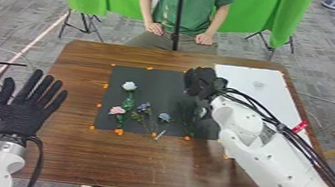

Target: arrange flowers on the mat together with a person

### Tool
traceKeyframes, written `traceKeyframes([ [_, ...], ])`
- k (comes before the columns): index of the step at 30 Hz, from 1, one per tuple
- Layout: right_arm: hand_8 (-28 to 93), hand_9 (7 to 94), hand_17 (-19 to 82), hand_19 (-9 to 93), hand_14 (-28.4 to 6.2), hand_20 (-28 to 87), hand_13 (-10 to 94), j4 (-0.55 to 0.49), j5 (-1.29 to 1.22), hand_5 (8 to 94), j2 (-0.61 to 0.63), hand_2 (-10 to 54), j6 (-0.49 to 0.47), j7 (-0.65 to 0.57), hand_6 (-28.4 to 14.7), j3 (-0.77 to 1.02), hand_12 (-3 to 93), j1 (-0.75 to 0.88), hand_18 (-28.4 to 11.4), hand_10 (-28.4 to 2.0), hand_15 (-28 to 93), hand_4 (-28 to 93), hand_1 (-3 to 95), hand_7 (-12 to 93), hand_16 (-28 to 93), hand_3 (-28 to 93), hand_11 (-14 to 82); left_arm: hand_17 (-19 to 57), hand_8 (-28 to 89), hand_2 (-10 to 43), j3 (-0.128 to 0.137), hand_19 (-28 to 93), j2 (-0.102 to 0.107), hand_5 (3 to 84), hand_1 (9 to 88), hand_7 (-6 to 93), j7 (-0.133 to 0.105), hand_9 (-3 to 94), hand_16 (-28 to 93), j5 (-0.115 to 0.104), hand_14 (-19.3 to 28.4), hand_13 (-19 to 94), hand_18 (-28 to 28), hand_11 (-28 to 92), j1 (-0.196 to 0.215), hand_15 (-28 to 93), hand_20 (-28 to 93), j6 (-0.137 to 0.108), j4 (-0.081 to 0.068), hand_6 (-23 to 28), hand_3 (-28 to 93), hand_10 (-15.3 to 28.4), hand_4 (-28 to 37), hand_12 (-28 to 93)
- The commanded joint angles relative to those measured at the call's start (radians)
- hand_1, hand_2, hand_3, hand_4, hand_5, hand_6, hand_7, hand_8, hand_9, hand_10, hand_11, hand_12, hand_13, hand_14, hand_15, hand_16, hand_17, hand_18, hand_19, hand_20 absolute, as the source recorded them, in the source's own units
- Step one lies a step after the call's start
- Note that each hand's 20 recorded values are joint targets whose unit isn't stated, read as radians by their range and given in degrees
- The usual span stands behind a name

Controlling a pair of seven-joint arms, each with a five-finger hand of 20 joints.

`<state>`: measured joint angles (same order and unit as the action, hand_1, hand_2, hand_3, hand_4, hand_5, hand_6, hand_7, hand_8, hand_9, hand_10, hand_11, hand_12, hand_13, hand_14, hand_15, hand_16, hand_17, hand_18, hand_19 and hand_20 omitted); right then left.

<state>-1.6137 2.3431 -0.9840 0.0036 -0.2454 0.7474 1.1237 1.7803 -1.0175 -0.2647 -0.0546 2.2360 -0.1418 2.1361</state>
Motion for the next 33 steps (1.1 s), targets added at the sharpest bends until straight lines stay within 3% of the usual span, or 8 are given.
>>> traceKeyframes([
  [1,-8,75.6,29,67,-2.2,40,63,-0.008,0.013,64.9,0.012,-9.2,0.012,0.021,3.5,-0.030,41.5,0.012,-15.2,-5.6,31,-28,58.5,51,40,69,10.8,-3.5,-8,10.4,0.008,31,-0.008,39.7,24.7,6.1,0.015,37.8,-6,0.005,15.7,29,13.2,16,0.021,28,12,-0.005,0.003,6.8,71,15.1,-28.3,9],
  [4,-8,75.5,29,66,-2.2,39,63,-0.014,0.014,64.7,0.013,-9.3,0.006,0.033,3.6,-0.032,41.2,0.018,-15.2,-5.7,31,-28,58.4,51,40,69,10.8,-3.5,-8,10.4,0.011,30,-0.013,39.8,24.8,6.1,0.012,37.8,-6,-0.001,15.7,29,13.2,16,0.027,28,12,-0.011,0.007,6.8,71,15.0,-28.3,9],
  [7,-8,75.5,29,66,-2.0,39,63,-0.025,0.007,64.7,0.030,-9.1,0.003,0.036,3.6,-0.027,41.3,0.024,-15.1,-5.7,31,-28,58.5,51,40,69,10.8,-3.5,-8,10.5,0.003,30,-0.013,39.9,24.8,6.2,0.017,37.9,-6,-0.034,15.7,29,13.2,16,0.018,28,12,0.018,0.003,6.8,71,15.0,-28.3,9],
  [9,-8,75.5,29,66,-2.0,39,63,-0.032,0.002,64.6,0.039,-9.1,-0.005,0.033,3.6,-0.023,41.2,0.029,-15.0,-5.7,31,-28,58.5,51,40,68,10.8,-3.5,-8,10.5,0.004,30,-0.010,39.9,24.9,6.2,0.018,37.9,-6,-0.012,15.7,29,13.2,16,0.021,28,12,0.013,0.007,6.9,71,15.1,-28.3,9],
  [17,-12,73.6,29,63,-1.7,36,62,-0.042,-0.034,62.1,0.049,-9.4,-0.036,0.030,4.2,0.005,35.6,0.047,-14.3,-5.3,29,-28,58.3,44,38,69,7.1,-3.5,-8,11.2,0.019,31,-0.012,40.4,25.4,6.4,0.016,38.1,-6,-0.019,15.7,29,13.3,16,0.029,28,12,0.002,0.012,6.9,70,15.1,-28.3,9],
  [30,-12,64.2,28,62,-2.7,31,61,-0.111,-0.097,57.9,0.061,-9.5,-0.061,0.015,4.7,0.063,18.8,0.090,-14.4,-6.6,27,-28,54.7,31,34,73,16.8,-3.6,-8,11.6,0.017,31,-0.014,40.7,25.3,6.5,0.015,38.3,-6,-0.021,15.8,29,13.4,16,0.032,28,12,0.001,0.012,7.0,71,15.0,-28.3,9],
  [31,-13,63.8,28,62,-2.8,31,61,-0.121,-0.102,57.6,0.065,-9.5,-0.059,0.012,4.7,0.069,18.2,0.095,-14.4,-6.7,27,-28,54.4,30,34,73,17.2,-3.6,-8,11.6,0.022,31,-0.013,40.7,25.3,6.5,0.016,38.3,-6,-0.020,15.7,29,13.4,16,0.028,28,12,0.006,0.009,7.0,71,15.0,-28.3,9],
  [33,-14,63.2,28,62,-3.1,31,60,-0.137,-0.098,57.6,0.068,-9.5,-0.061,0.030,4.7,0.079,17.4,0.100,-14.5,-6.9,28,-28,53.9,29,33,73,17.4,-3.7,-8,11.5,0.046,31,-0.012,40.7,25.0,6.4,0.004,38.2,-6,0.010,15.8,29,13.4,16,0.038,28,12,0.036,0.003,7.0,71,15.1,-28.3,9],
])
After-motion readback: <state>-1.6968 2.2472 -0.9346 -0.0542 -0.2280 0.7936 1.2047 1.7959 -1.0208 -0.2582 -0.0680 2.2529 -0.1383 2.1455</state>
